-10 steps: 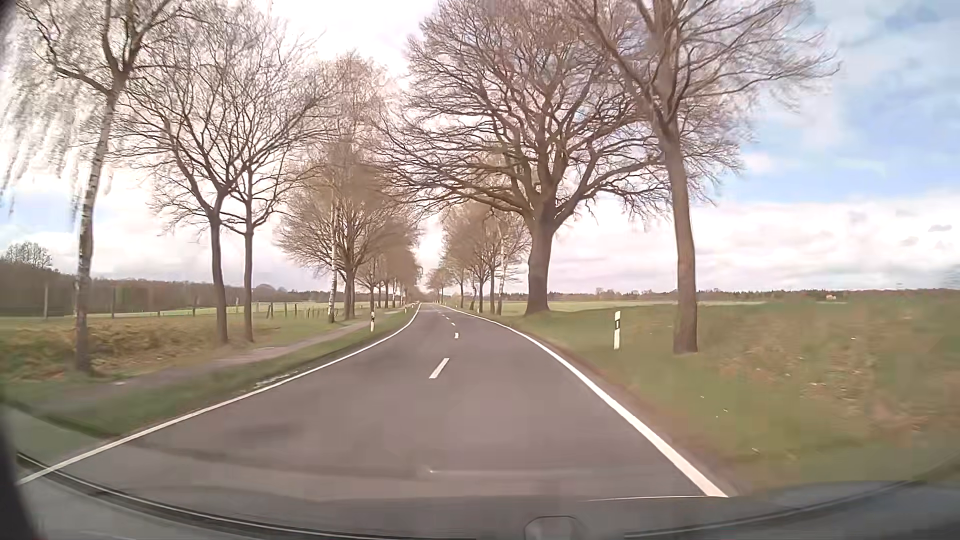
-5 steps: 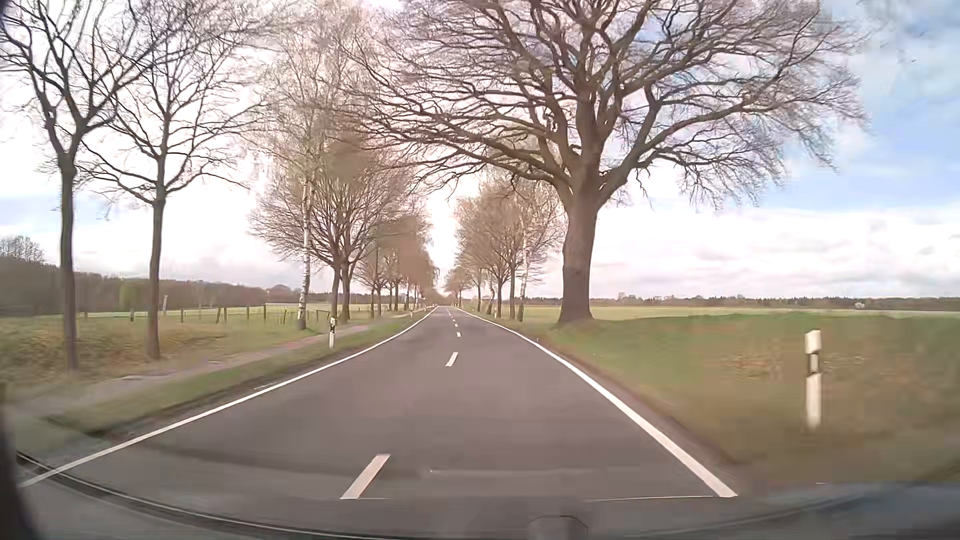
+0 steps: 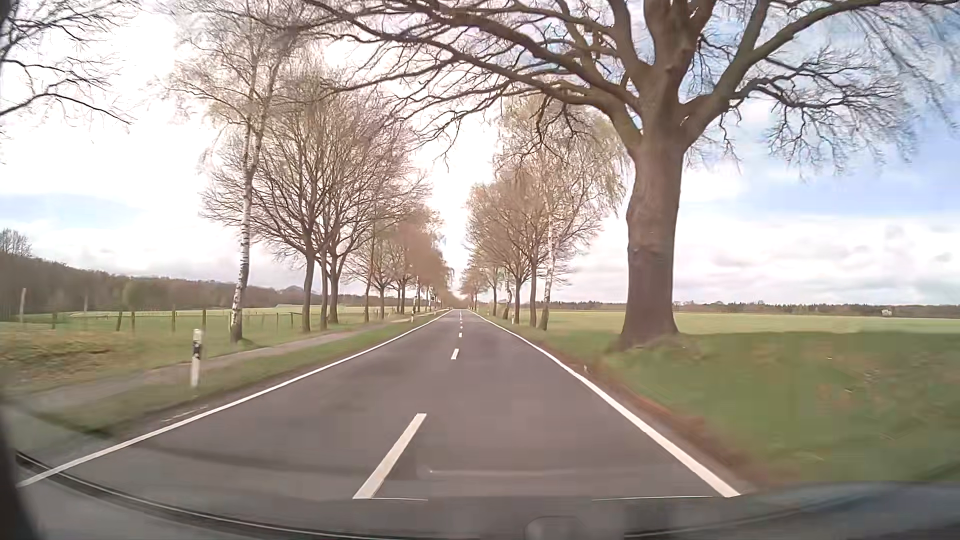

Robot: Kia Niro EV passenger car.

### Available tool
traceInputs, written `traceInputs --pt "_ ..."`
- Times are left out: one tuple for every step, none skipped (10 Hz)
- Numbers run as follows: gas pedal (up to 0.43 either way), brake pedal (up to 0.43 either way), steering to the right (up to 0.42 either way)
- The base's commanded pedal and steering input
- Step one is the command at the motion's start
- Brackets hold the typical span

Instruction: Follow the waypoints while adhering to traffic rules and regulations

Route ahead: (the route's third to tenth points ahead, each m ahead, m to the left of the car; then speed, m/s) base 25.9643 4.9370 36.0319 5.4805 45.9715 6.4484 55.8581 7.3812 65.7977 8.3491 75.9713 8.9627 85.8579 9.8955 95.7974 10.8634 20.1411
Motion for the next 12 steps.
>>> traceInputs --pt "0.197 0.0 -0.018" --pt "0.197 0.0 -0.018" --pt "0.197 0.0 -0.018" --pt "0.197 0.0 -0.017" --pt "0.197 0.0 -0.017" --pt "0.197 0.0 -0.017" --pt "0.197 0.0 -0.017" --pt "0.197 0.0 -0.016" --pt "0.197 0.0 -0.013" --pt "0.197 0.0 -0.012" --pt "0.197 0.0 -0.011" --pt "0.197 0.0 -0.01"
